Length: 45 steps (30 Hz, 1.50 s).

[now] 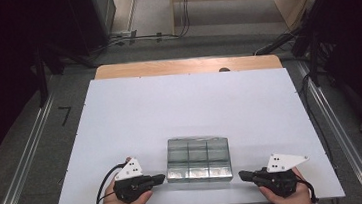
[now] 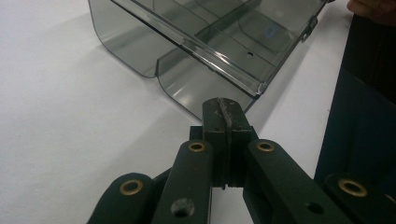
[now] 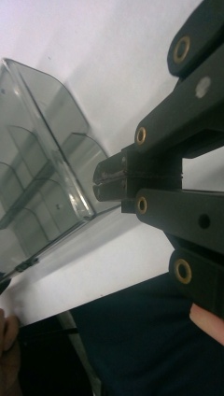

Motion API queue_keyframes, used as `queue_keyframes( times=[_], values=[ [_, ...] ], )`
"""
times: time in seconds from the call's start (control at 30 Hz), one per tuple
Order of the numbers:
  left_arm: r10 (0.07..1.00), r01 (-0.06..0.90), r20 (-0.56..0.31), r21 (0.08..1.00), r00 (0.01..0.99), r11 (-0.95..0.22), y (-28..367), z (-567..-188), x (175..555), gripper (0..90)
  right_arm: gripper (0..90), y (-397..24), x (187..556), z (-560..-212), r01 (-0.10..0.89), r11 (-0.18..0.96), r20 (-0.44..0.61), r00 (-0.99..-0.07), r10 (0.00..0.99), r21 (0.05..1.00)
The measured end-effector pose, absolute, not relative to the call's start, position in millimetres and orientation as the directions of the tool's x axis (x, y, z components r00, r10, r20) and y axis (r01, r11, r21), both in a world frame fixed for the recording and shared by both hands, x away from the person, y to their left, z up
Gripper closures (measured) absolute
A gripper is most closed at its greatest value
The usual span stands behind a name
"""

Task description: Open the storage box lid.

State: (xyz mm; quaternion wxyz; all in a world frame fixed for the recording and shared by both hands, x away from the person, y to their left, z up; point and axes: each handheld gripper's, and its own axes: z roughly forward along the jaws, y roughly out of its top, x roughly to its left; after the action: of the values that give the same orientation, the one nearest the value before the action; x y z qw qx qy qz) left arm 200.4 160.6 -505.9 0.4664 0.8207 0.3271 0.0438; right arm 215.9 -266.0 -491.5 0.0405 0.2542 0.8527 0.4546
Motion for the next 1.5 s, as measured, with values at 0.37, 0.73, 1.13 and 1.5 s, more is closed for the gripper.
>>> queue_keyframes(
  times=[0.37,0.73,1.13,1.5],
  values=[
    [0.554,0.494,-0.255,0.802,0.792,-0.337,159.8,-505.7,200.3,90.0,88.7,-258.9,220.6,-497.8,0.4,0.491,0.168,-0.877,0.451,0.774],
    [0.523,0.476,-0.257,0.81,0.813,-0.343,155.4,-505.8,198.8,90.0,88.7,-259.0,223.0,-499.1,0.401,0.49,0.18,-0.881,0.438,0.774],
    [0.514,0.469,-0.26,0.819,0.817,-0.33,156.8,-504.5,198.7,90.0,88.7,-260.8,222.9,-500.0,0.391,0.485,0.182,-0.888,0.423,0.783],
    [0.524,0.474,-0.264,0.82,0.81,-0.32,161.5,-504.4,199.5,90.0,88.8,-257.1,219.5,-500.0,0.38,0.493,0.183,-0.897,0.402,0.782]
  ],
)
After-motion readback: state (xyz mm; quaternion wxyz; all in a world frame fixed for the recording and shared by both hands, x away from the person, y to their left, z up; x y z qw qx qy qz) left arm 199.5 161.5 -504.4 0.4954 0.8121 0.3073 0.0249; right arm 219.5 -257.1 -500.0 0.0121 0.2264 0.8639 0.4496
